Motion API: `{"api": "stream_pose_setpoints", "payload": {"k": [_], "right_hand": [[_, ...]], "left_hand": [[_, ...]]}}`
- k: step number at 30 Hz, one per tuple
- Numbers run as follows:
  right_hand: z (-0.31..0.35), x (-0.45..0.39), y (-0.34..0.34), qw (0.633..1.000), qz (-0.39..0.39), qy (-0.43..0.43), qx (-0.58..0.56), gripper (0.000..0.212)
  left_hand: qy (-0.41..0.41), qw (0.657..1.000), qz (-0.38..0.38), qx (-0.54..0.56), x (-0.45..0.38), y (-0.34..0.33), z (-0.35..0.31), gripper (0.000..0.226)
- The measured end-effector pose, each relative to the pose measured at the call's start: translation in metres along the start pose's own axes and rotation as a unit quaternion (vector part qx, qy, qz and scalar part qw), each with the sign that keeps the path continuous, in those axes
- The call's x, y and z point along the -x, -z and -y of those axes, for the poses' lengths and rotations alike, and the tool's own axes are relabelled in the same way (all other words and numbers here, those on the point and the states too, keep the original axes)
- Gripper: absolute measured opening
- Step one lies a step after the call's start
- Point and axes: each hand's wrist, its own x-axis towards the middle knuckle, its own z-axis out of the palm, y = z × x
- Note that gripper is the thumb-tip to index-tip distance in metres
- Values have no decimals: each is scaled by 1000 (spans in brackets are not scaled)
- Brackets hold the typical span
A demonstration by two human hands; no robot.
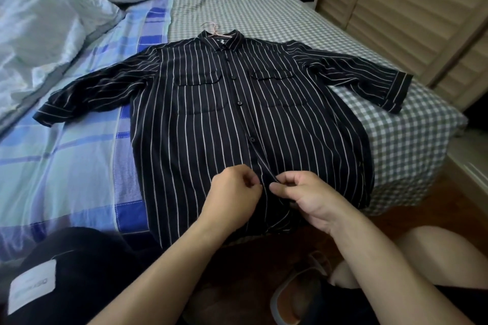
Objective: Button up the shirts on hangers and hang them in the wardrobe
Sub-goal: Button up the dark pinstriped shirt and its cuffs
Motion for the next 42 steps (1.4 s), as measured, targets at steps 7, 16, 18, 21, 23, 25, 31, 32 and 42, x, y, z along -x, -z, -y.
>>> {"api": "stream_pose_setpoints", "payload": {"k": [7,16,18,21,23,25,31,32,42], "right_hand": [[-1,6,3,995,22,-12,-96,15],[-5,6,-5,995,-11,-13,-94,13],[-6,6,-6,996,-19,-13,-88,13],[-5,8,-9,997,-24,-9,-68,9],[-4,9,-10,998,-26,-4,-55,7],[-3,10,-11,999,-29,0,-44,8],[-2,14,-15,998,-59,6,-39,6],[-2,14,-16,997,-66,7,-42,5],[-3,20,-28,993,-95,13,-70,14]], "left_hand": [[92,954,0,287,11,-10,5,8],[152,903,94,391,5,3,8,11],[148,906,91,387,5,2,8,11],[148,908,91,382,5,1,9,12],[146,910,92,378,5,2,9,11],[144,914,85,370,4,1,9,9],[126,937,18,326,8,-11,5,8],[121,941,5,316,9,-13,5,9],[64,982,-35,174,18,-19,-6,21]]}}
